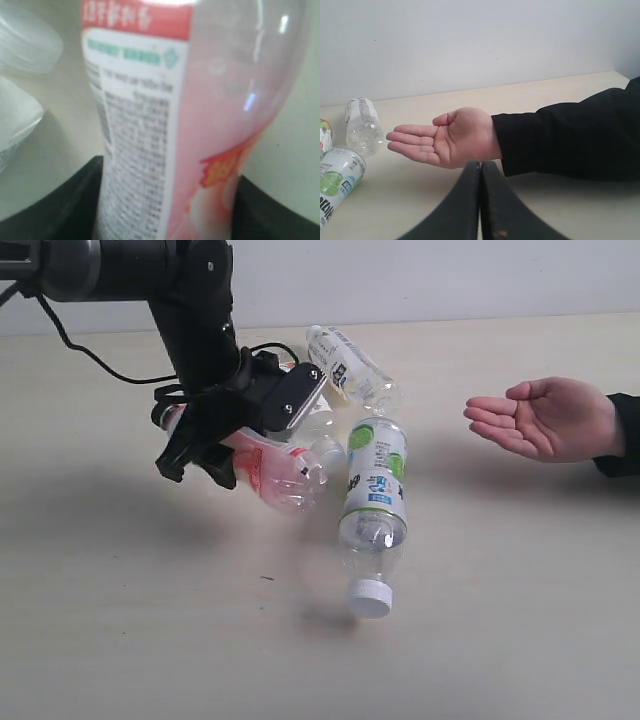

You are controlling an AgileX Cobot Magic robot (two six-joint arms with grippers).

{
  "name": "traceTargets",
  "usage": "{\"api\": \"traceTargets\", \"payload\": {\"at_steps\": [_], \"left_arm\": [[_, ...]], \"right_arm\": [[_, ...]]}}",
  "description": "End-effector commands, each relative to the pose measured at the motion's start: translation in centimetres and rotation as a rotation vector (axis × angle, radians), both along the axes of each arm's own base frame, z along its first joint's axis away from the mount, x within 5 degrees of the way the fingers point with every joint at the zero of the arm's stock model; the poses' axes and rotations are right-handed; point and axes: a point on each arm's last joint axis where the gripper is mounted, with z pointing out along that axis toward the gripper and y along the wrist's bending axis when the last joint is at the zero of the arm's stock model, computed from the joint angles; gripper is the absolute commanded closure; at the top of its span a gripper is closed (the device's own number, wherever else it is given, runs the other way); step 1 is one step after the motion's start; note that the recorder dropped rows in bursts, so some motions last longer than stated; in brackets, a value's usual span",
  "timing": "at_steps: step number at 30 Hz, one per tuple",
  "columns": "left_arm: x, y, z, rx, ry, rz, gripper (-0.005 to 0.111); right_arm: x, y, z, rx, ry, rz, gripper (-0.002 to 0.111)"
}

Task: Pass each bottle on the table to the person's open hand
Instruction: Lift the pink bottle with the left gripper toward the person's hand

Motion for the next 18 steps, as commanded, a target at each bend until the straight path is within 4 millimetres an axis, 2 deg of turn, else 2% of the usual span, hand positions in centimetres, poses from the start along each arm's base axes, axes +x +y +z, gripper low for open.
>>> {"api": "traceTargets", "payload": {"at_steps": [1, 7, 11, 18], "left_arm": [[-0.9, 0.3, 2.3, -0.003, 0.015, 0.091, 0.107], [-2.0, 0.5, 4.6, -0.014, 0.027, 0.237, 0.107], [-3.2, -0.3, 5.6, -0.017, 0.035, 0.35, 0.107], [-5.0, -1.7, 6.8, 0.089, -0.131, 0.518, 0.107]], "right_arm": [[0.0, 0.0, 0.0, -0.002, -0.01, 0.004, 0.108], [0.0, 0.0, 0.0, -0.002, -0.01, 0.004, 0.108], [0.0, 0.0, 0.0, -0.002, -0.01, 0.004, 0.108], [0.0, 0.0, 0.0, -0.002, -0.01, 0.004, 0.108]]}}
